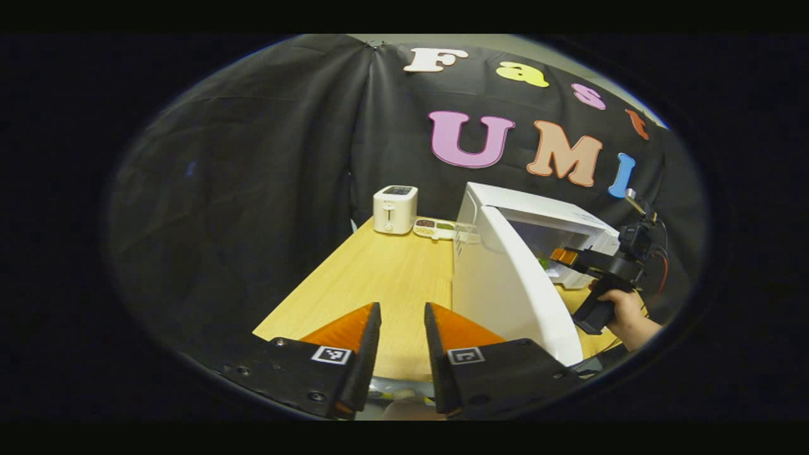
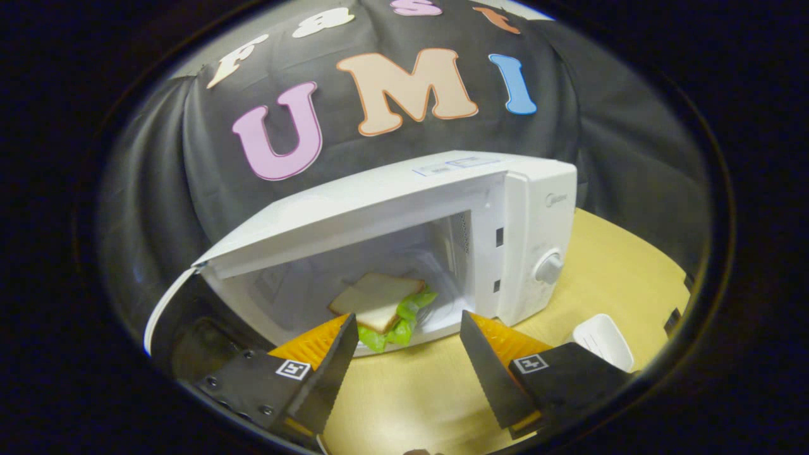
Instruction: Open the microwave oven with the left hand, put the food in, and close the microwave oven.
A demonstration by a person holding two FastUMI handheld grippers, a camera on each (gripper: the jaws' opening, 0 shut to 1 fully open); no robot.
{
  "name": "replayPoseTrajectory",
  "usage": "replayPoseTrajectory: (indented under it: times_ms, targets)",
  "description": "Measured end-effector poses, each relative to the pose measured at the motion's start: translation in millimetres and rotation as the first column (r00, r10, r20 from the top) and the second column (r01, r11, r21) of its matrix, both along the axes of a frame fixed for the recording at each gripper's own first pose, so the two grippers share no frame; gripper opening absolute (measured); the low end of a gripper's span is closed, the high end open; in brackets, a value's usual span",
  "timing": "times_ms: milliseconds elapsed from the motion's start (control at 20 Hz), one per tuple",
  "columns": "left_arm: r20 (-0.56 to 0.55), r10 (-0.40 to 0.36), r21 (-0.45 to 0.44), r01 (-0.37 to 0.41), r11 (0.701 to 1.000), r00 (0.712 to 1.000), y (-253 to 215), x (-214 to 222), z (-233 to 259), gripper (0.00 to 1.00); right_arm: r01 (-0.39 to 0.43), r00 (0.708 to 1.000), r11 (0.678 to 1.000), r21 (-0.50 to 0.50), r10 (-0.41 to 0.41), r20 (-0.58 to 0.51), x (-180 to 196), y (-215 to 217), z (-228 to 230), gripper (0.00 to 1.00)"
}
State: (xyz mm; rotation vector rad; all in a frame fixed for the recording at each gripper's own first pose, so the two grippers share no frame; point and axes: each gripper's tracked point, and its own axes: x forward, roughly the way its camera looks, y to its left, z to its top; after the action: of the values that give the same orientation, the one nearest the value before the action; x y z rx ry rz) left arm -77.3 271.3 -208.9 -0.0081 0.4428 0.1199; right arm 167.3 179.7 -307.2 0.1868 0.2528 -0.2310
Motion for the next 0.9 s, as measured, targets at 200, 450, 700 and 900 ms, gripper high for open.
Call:
replayPoseTrajectory:
  times_ms: [200, 450, 700, 900]
  targets:
    - [-0.019, -0.054, -0.005, 0.054, 0.999, 0.998, -10, -1, -5, 0.16, -0.007, 1.000, 1.000, -0.015, 0.007, 0.005, -47, -3, 19, 0.99]
    - [-0.053, -0.159, -0.021, 0.158, 0.987, 0.986, -32, -3, -12, 0.01, 0.017, 0.999, 0.999, -0.045, -0.016, 0.037, -94, -11, 44, 0.99]
    - [-0.092, -0.268, -0.029, 0.266, 0.964, 0.959, -58, -7, -19, 0.02, 0.097, 0.994, 0.993, -0.063, -0.094, 0.051, -133, -40, 60, 1.00]
    - [-0.106, -0.271, -0.007, 0.272, 0.962, 0.957, -68, -8, -18, 0.00, 0.103, 0.993, 0.992, -0.067, -0.100, 0.057, -150, -65, 67, 1.00]
